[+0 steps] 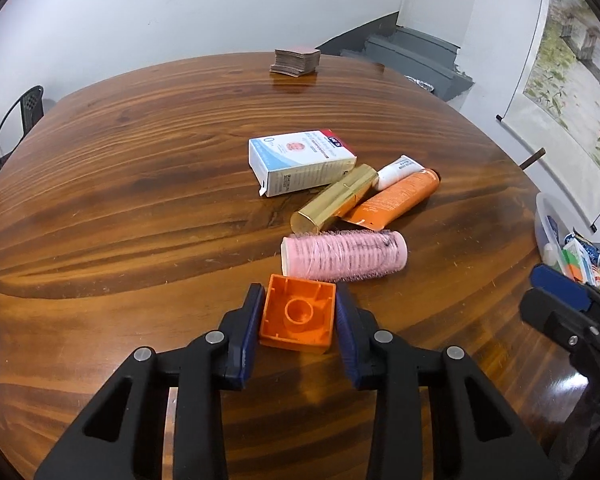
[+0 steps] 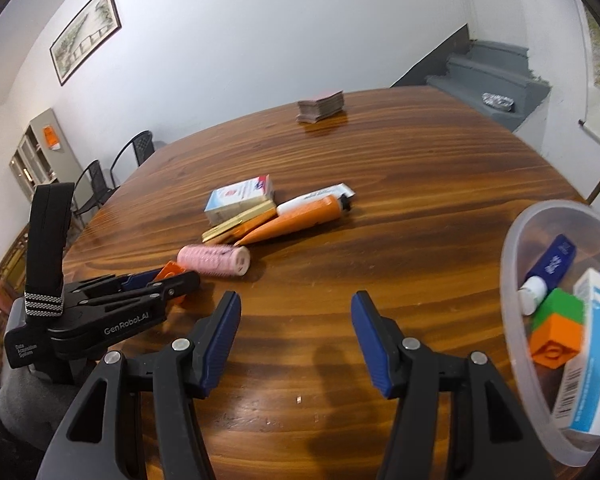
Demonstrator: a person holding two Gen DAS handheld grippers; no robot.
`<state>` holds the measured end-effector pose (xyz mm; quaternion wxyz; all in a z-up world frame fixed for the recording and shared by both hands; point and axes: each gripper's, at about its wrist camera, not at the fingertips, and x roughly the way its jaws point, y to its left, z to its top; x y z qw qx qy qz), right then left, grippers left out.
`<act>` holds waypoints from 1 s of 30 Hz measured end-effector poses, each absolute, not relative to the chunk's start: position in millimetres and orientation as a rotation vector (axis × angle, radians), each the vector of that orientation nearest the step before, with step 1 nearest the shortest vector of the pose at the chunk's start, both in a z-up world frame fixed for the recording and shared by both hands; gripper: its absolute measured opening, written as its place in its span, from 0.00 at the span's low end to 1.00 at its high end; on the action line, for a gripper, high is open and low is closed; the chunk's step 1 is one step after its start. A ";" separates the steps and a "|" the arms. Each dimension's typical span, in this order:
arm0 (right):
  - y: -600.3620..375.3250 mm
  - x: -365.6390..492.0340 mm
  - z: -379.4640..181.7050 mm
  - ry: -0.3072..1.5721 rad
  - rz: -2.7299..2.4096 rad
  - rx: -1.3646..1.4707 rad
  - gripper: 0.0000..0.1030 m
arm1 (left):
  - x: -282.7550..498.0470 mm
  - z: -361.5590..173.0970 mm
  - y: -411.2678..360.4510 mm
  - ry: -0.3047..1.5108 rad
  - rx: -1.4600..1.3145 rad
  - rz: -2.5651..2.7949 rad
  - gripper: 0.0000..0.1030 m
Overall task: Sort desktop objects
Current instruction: 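Grasp the pink cylindrical roll with the right gripper while the left holds the orange brick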
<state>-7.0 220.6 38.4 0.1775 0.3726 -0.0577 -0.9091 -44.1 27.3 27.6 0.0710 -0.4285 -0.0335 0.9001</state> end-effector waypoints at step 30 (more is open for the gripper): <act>114.4 -49.9 16.5 0.151 -2.152 1.124 0.60 | -11.0 43.5 -40.3 -0.279 -1.231 2.837 0.36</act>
